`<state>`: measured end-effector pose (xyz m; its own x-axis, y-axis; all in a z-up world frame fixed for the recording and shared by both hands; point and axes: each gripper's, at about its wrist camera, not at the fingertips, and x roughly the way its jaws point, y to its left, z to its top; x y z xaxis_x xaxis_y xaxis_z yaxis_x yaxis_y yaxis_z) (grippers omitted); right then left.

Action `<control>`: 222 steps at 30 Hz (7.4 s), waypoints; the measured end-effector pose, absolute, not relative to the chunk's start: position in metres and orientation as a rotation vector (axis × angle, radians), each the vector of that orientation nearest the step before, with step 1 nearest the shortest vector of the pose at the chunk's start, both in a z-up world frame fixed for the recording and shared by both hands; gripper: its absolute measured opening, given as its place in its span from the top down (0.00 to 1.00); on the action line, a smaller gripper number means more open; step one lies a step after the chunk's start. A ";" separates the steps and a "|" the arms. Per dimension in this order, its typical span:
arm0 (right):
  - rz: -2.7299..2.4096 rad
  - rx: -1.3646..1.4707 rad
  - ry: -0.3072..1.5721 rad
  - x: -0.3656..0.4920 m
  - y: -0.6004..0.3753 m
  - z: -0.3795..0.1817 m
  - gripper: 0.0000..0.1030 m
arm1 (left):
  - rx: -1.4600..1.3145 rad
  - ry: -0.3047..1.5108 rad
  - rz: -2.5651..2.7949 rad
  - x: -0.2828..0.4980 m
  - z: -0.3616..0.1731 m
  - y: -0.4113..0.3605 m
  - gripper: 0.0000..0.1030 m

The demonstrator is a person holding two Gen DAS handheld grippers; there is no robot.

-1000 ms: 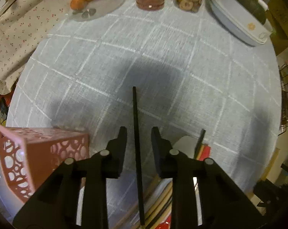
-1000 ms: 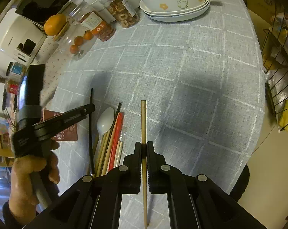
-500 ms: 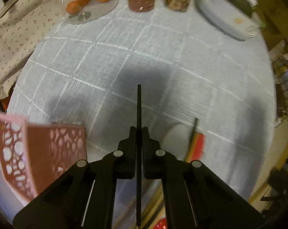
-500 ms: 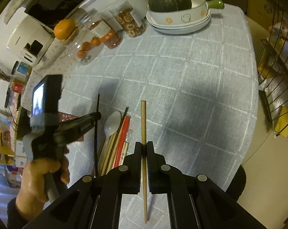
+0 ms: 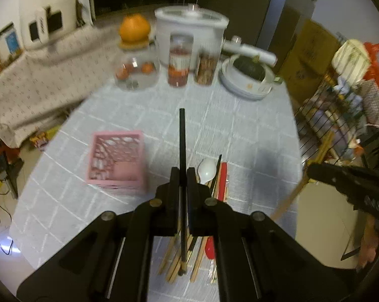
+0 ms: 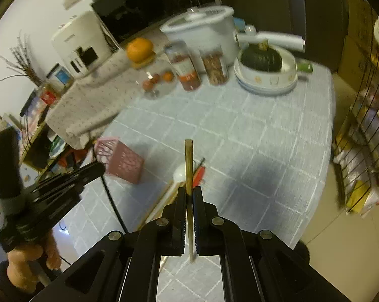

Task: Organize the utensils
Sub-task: 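Carry the black chopstick into the pink basket with the left gripper while the right lifts its chopstick, then lower the wooden chopstick into the pink basket and open the right gripper while the left opens, then move the left gripper to the pile and grasp a wooden chopstick, then grasp a thin labelled stick with the right gripper while the left lifts its chopstick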

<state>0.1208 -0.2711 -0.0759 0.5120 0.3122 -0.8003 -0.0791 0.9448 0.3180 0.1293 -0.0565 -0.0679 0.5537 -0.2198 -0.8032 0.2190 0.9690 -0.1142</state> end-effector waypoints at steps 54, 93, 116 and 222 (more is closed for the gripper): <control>0.356 0.164 0.863 0.220 -0.110 -0.043 0.95 | -0.018 0.818 -0.187 0.203 -0.051 0.031 0.94; 0.227 0.231 0.987 0.146 -0.208 -0.053 0.26 | -0.115 1.056 -0.210 0.125 -0.069 0.034 0.20; 0.111 0.161 1.282 0.140 -0.243 -0.149 0.24 | -0.190 1.306 -0.361 0.119 -0.171 -0.017 0.69; 0.110 0.069 1.440 0.191 -0.189 -0.218 0.95 | -0.209 1.302 -0.164 0.124 -0.181 0.022 0.94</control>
<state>0.1906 -0.1890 -0.2182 0.1270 0.1174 -0.9849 -0.0343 0.9929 0.1139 0.1242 0.0225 -0.1805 0.2583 -0.2371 -0.9365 0.0032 0.9696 -0.2446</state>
